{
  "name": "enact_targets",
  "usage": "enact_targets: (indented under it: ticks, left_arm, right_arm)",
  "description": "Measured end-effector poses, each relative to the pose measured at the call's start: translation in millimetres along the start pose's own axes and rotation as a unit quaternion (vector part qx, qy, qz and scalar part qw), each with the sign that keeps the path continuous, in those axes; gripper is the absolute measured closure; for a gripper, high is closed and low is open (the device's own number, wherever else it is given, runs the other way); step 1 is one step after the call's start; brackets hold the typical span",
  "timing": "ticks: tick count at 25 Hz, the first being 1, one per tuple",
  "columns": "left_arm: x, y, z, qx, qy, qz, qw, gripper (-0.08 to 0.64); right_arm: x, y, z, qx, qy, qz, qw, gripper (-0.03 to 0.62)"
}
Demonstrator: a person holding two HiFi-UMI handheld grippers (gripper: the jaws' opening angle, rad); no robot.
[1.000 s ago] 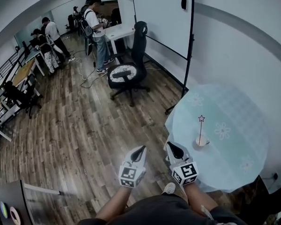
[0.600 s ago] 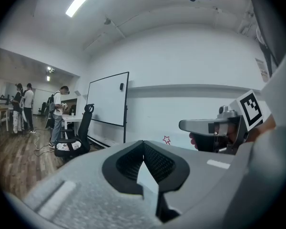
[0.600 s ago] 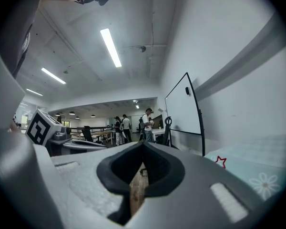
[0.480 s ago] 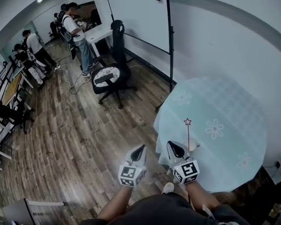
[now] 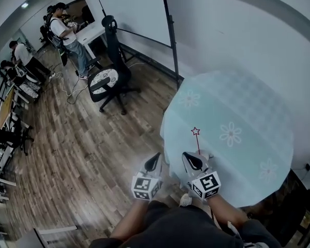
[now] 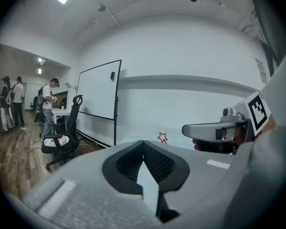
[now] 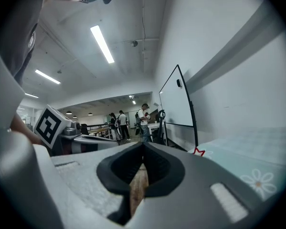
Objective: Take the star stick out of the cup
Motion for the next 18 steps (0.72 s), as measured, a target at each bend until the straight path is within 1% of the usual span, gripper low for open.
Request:
enact_targets:
  ticks: [3, 6, 9, 12, 14, 18]
  left_arm:
    - [-5, 4, -8, 0.009, 0.014, 0.016, 0.9997, 0.554]
    - [-5, 8, -20, 0.022, 0.032, 0.013, 0.9992, 0.555]
    - [-4, 8, -31, 0.030, 0.049, 0.008, 0.9983, 0.554]
    - [5, 7, -39, 0.018, 0.048, 0.008, 0.9987, 0.554]
    - [10, 5, -44, 0.013, 0.053, 0.009, 0.9985, 0.554]
    - [19, 11, -53, 0.027, 0.060, 0.014, 0.9977, 0.555]
  right_arm:
    - [-7, 6, 3, 0.010, 0.016, -0.004, 1.000, 0.589]
    - [-12, 12, 1, 0.018, 0.034, -0.012, 0.999, 0.589]
    - [-17, 18, 1, 0.017, 0.058, -0.032, 0.998, 0.589]
    - [-22, 27, 1, 0.022, 0.084, -0.046, 0.995, 0.589]
    - [-25, 32, -1, 0.030, 0.096, -0.043, 0.994, 0.589]
    - [-32, 42, -6, 0.047, 0.117, -0.024, 0.992, 0.589]
Point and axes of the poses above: the fingertips, and each gripper's own axes: z backward along the fingers, x to its left, y out of its underside, the point moved 7 cm from there along z, backward along the fingers, and after that the axes turned 11 degrees about -y, right-handed, at the moved point
